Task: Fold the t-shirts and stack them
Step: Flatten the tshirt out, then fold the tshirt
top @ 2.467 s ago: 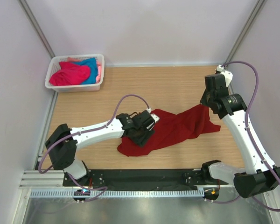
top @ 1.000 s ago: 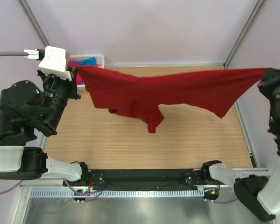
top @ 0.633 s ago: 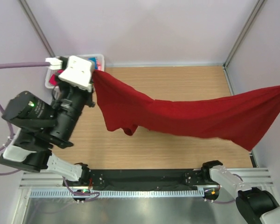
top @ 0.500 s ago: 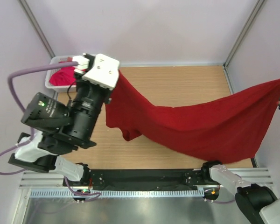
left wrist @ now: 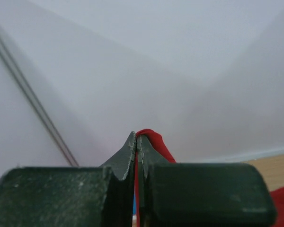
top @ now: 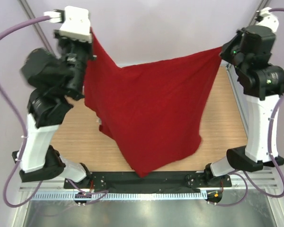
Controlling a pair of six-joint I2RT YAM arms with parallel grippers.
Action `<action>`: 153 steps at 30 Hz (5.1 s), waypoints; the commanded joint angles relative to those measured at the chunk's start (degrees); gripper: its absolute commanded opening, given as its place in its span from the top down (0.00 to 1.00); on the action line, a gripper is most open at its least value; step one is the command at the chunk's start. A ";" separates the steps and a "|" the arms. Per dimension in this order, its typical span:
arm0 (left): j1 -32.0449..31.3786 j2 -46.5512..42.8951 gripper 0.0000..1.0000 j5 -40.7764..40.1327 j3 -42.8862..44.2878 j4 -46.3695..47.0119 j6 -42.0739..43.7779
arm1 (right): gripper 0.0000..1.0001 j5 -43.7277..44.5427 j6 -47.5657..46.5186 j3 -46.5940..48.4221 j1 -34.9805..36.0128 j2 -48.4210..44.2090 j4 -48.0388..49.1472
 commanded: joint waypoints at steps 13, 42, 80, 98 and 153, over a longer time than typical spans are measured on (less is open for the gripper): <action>27.70 1.53 1.00 27.63 -3.12 -21.79 -27.03 | 0.99 1.34 -0.57 10.05 -0.17 1.55 -2.64; 27.70 -13.69 1.00 47.23 -0.90 -29.01 -34.68 | 0.99 5.90 -1.52 -5.39 -0.17 -27.21 -1.24; 39.39 43.80 1.00 49.69 -1.70 11.07 -29.32 | 0.99 -10.27 -4.08 -24.59 -16.70 28.16 41.22; 35.97 26.15 1.00 35.99 -9.54 8.96 -22.47 | 0.99 -7.01 -2.85 -4.33 -17.22 23.25 20.96; 38.41 21.60 1.00 46.95 -29.85 19.42 -22.63 | 0.99 -13.77 1.37 -56.15 -17.13 -0.86 53.15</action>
